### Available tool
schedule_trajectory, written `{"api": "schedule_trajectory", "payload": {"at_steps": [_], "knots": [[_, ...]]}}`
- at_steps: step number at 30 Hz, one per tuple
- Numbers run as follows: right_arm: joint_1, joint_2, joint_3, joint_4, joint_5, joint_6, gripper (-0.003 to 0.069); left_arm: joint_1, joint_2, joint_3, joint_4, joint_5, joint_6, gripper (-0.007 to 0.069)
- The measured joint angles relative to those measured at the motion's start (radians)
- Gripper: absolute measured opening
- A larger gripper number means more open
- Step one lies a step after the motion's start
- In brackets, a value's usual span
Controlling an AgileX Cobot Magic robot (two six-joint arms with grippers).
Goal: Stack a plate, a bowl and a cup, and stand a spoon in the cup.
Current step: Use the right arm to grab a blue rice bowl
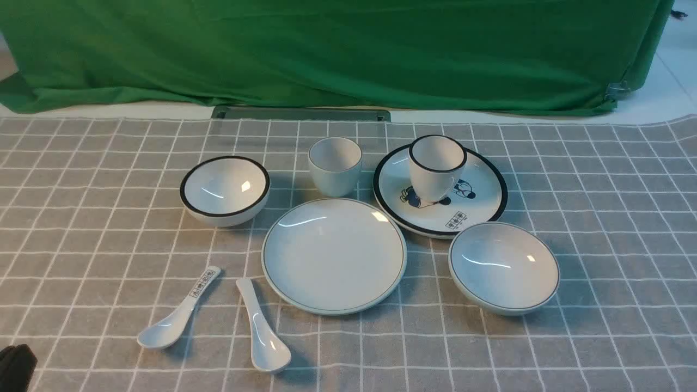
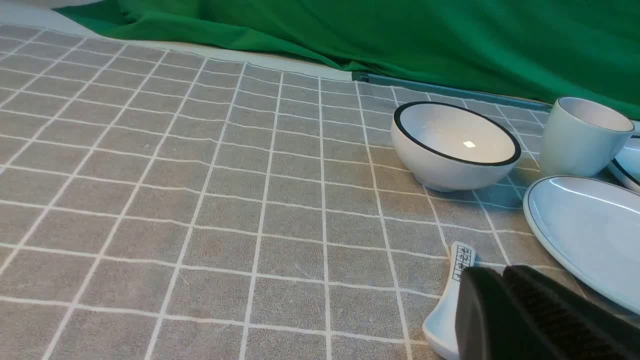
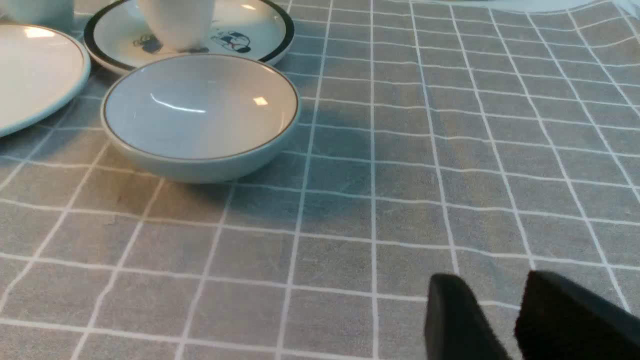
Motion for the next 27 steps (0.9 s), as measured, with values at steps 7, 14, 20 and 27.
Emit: {"api": "schedule_trajectory", "payload": {"at_steps": [7, 14, 20, 27], "knots": [[0.000, 0.000, 0.000, 0.000, 0.000, 0.000, 0.0242, 0.000, 0.000, 0.000, 0.000, 0.000, 0.000, 0.0017], [0.000, 0.000, 0.000, 0.000, 0.000, 0.000, 0.0242, 0.000, 0.000, 0.000, 0.000, 0.000, 0.000, 0.0017], [0.000, 0.000, 0.000, 0.000, 0.000, 0.000, 0.0242, 0.000, 0.000, 0.000, 0.000, 0.000, 0.000, 0.0017], [0.000, 0.001, 0.000, 0.000, 0.000, 0.000, 0.0242, 0.000, 0.000, 0.000, -0.019, -0.027, -0.002, 0.0017]]}}
